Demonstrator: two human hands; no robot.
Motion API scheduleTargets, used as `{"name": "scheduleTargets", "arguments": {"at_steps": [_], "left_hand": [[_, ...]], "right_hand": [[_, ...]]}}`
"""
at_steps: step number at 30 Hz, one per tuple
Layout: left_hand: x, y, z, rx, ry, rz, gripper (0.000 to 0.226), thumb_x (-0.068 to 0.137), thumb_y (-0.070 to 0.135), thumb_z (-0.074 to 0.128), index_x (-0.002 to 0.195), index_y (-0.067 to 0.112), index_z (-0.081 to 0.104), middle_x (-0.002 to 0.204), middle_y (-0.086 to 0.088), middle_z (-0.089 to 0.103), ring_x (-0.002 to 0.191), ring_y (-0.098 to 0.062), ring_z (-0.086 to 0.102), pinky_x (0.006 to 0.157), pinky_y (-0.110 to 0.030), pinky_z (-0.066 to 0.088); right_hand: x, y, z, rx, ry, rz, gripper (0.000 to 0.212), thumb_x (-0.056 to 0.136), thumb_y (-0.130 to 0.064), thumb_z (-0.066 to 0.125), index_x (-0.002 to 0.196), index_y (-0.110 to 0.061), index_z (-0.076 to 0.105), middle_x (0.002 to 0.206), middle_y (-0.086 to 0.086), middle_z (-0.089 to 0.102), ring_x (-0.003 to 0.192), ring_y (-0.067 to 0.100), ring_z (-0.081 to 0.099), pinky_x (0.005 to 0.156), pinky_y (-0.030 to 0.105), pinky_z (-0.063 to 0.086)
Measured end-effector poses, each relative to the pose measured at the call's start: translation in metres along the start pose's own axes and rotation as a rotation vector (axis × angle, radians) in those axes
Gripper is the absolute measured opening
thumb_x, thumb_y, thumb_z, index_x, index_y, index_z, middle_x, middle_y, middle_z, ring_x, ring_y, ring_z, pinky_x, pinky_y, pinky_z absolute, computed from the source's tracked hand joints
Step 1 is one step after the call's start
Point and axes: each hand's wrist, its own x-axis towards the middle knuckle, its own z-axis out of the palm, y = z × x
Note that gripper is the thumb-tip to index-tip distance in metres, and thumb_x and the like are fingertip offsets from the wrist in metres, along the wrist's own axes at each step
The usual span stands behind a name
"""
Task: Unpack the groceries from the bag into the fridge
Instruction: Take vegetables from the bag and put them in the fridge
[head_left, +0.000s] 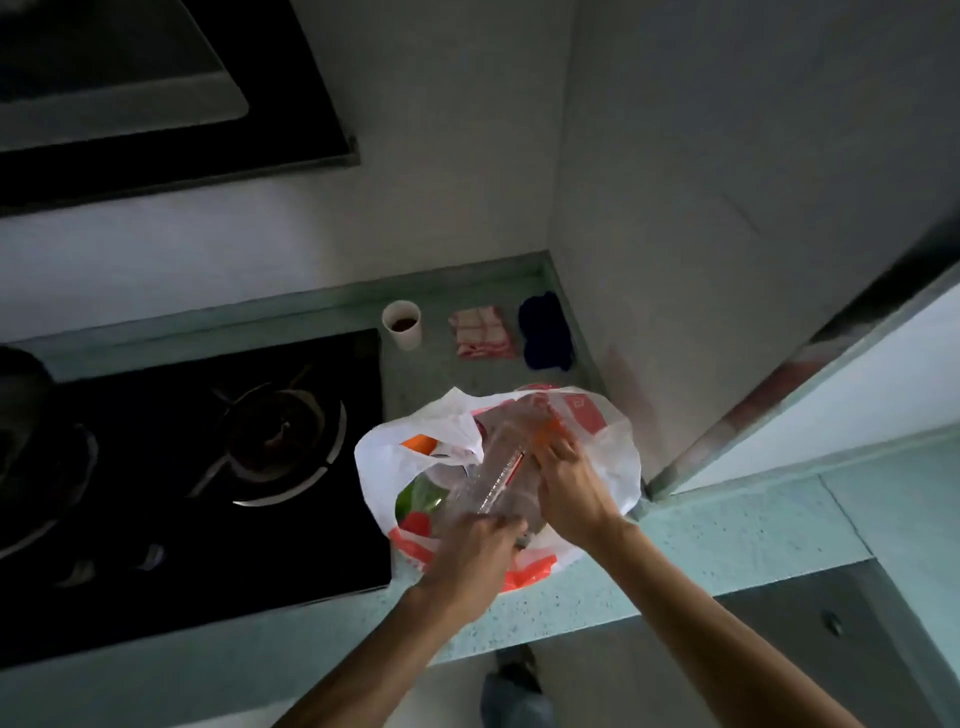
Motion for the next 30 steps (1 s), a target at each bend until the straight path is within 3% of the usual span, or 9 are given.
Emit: {"name": "scheduleTargets", "arguments": {"at_steps": [2, 6, 8, 12, 15, 19, 22, 25, 30], "left_hand": [[0.006, -0.003, 0.011, 0.069, -0.02, -0.001, 0.028, 0.097, 0.039, 0.054, 0.118, 0.023, 0.063, 0.11, 0.003, 0.073, 0.094, -0.013, 0.069, 0.09, -0.018, 0.048], [0.015, -0.008, 0.01, 0.056, 0.055, -0.068, 0.029, 0.098, 0.039, 0.051, 0.119, 0.023, 0.062, 0.11, 0.003, 0.071, 0.094, -0.013, 0.068, 0.086, -0.024, 0.05], [0.016, -0.015, -0.002, 0.052, 0.142, -0.127, 0.027, 0.1, 0.036, 0.049, 0.117, 0.022, 0.063, 0.102, 0.002, 0.072, 0.086, -0.01, 0.067, 0.072, -0.018, 0.047], [0.019, -0.03, -0.027, 0.056, 0.298, -0.225, 0.023, 0.084, 0.015, 0.07, 0.062, 0.012, 0.062, 0.059, -0.002, 0.063, 0.053, -0.012, 0.059, 0.052, -0.019, 0.032], [0.026, -0.046, -0.043, 0.032, 0.38, -0.286, 0.032, 0.075, 0.004, 0.072, 0.051, 0.009, 0.053, 0.047, -0.006, 0.055, 0.04, -0.017, 0.051, 0.044, -0.024, 0.032], [0.041, -0.078, -0.056, -0.046, 0.426, -0.419, 0.023, 0.085, -0.002, 0.059, 0.064, 0.006, 0.056, 0.06, -0.012, 0.062, 0.051, -0.022, 0.055, 0.052, -0.031, 0.04], [0.053, -0.1, -0.057, -0.003, 0.367, -0.393, 0.013, 0.091, 0.0, 0.053, 0.089, 0.004, 0.065, 0.072, -0.011, 0.068, 0.059, -0.018, 0.057, 0.061, -0.032, 0.049], [0.064, -0.123, -0.047, -0.011, 0.172, -0.315, 0.046, 0.089, 0.004, 0.061, 0.131, 0.02, 0.056, 0.11, -0.005, 0.071, 0.092, -0.019, 0.068, 0.083, -0.034, 0.057], [0.082, -0.135, -0.048, 0.116, -0.015, -0.187, 0.065, 0.085, 0.024, 0.069, 0.144, 0.034, 0.042, 0.144, 0.002, 0.052, 0.129, -0.023, 0.05, 0.109, -0.039, 0.04]], "right_hand": [[0.013, 0.009, 0.004, -0.024, 0.019, 0.054, 0.061, 0.087, -0.007, 0.057, 0.144, -0.018, 0.039, 0.148, 0.005, 0.041, 0.138, 0.029, 0.035, 0.111, 0.048, 0.038], [0.022, 0.024, 0.001, -0.046, 0.009, 0.132, 0.054, 0.09, -0.031, 0.062, 0.14, -0.026, 0.042, 0.14, 0.006, 0.052, 0.126, 0.033, 0.049, 0.108, 0.047, 0.042], [0.026, 0.025, -0.002, -0.041, -0.036, 0.16, 0.057, 0.088, -0.033, 0.065, 0.14, -0.022, 0.042, 0.14, 0.008, 0.053, 0.126, 0.033, 0.051, 0.11, 0.043, 0.039], [0.029, 0.021, -0.009, 0.002, -0.075, 0.232, 0.07, 0.088, -0.036, 0.065, 0.146, -0.019, 0.031, 0.146, 0.009, 0.044, 0.132, 0.032, 0.045, 0.11, 0.043, 0.037], [0.032, 0.02, -0.012, 0.049, -0.06, 0.224, 0.054, 0.093, -0.033, 0.058, 0.14, -0.016, 0.037, 0.139, 0.01, 0.05, 0.125, 0.03, 0.049, 0.109, 0.04, 0.04], [0.04, 0.017, -0.015, 0.024, -0.078, 0.191, 0.057, 0.091, -0.034, 0.057, 0.139, -0.014, 0.034, 0.138, 0.014, 0.046, 0.124, 0.032, 0.046, 0.111, 0.043, 0.034], [0.045, 0.01, -0.021, 0.13, -0.097, 0.201, 0.088, 0.067, -0.046, 0.078, 0.138, -0.021, 0.034, 0.134, 0.01, 0.045, 0.122, 0.029, 0.047, 0.107, 0.045, 0.041], [0.05, 0.007, -0.022, 0.226, -0.072, 0.208, 0.09, 0.053, -0.063, 0.074, 0.131, -0.032, 0.039, 0.123, -0.001, 0.055, 0.107, 0.021, 0.057, 0.092, 0.042, 0.054], [0.047, 0.006, -0.024, 0.21, -0.085, 0.158, 0.081, 0.059, -0.054, 0.078, 0.13, -0.034, 0.044, 0.121, -0.007, 0.061, 0.105, 0.016, 0.062, 0.084, 0.033, 0.058]]}}
